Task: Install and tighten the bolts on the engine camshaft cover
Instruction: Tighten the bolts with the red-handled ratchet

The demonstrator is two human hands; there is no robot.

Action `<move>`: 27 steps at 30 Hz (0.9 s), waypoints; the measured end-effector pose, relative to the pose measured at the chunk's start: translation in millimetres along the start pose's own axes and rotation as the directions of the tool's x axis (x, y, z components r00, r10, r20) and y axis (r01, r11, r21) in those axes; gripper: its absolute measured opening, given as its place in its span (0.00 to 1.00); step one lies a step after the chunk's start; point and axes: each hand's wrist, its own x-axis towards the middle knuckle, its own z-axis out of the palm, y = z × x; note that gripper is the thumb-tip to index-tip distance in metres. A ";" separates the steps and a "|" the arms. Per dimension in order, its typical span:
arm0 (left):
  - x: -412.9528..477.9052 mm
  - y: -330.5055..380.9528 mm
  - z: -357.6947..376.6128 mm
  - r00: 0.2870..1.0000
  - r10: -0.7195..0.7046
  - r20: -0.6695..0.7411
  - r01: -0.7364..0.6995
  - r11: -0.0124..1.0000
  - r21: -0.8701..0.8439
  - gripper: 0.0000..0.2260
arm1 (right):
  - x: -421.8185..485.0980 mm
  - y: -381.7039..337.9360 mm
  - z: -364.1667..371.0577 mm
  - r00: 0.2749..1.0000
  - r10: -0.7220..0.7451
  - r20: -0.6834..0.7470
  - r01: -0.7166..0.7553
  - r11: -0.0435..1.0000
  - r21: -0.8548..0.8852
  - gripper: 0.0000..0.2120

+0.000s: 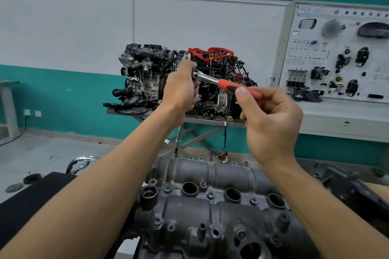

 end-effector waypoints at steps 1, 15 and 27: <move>0.3 0.8 -0.6 1.000 -0.004 -0.002 0.004 1.000 0.003 0.22 | -1.3 -1.9 3.1 1.000 -0.021 0.003 0.021 1.000 -0.009 0.06; -8.4 17.7 0.7 0.986 0.146 -0.083 -0.134 0.982 0.131 0.20 | 29.8 3.0 1.5 0.971 0.226 0.081 -0.226 0.974 -0.017 0.03; -82.8 43.1 -21.4 0.994 -0.033 0.108 0.041 0.996 -0.073 0.24 | -16.4 -51.2 -21.1 0.953 0.187 0.239 -0.215 0.972 0.095 0.08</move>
